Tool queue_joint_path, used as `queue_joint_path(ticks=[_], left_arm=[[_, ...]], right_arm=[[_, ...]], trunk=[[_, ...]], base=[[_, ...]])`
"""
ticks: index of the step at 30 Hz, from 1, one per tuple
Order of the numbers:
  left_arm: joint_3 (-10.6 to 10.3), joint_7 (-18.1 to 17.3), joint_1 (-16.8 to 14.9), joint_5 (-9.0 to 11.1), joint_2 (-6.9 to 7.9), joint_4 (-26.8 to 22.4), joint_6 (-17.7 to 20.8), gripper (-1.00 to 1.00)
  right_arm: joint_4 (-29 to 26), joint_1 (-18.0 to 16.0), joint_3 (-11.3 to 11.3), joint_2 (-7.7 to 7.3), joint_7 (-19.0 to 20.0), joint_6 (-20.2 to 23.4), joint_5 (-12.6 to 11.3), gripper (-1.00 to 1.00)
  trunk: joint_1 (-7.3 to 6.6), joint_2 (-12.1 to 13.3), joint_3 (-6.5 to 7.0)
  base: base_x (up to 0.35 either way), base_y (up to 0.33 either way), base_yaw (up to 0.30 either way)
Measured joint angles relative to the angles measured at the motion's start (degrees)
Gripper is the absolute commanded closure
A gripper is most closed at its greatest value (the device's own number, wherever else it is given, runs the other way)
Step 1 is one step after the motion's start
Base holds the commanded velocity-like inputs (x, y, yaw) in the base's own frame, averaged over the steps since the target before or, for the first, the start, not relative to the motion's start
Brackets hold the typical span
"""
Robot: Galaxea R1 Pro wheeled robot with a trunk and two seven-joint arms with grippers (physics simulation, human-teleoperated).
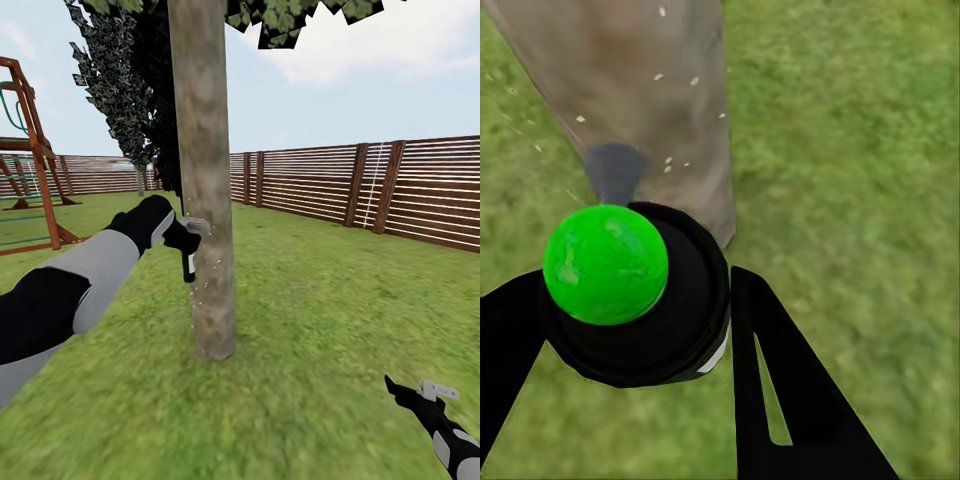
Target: In the garden, pick up the pesticide atomizer on the floor and spray pesticide onto both trees until each tree trunk is fully covered.
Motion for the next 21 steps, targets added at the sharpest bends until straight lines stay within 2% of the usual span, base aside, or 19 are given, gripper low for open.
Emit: queue_joint_path(ticks=[6,13,21], left_arm=[[0.0,0.0,-3.1,0.0,0.08,1.9,0.0,1.00],[0.0,0.0,-8.9,0.0,0.04,5.5,0.0,1.00],[0.0,0.0,-11.7,0.1,0.01,6.0,0.0,1.00]], right_arm=[[0.0,0.0,0.0,0.00,0.0,0.0,0.0,-1.00],[0.0,0.0,0.0,0.00,0.0,0.0,0.0,-1.00],[0.0,0.0,0.0,0.00,0.0,0.0,0.0,-1.00]], trunk=[[0.00,0.0,0.00],[0.00,0.0,0.00],[0.00,0.0,0.00]], base=[[0.000,0.000,0.000],[0.000,0.000,0.000],[0.000,0.000,0.000]])
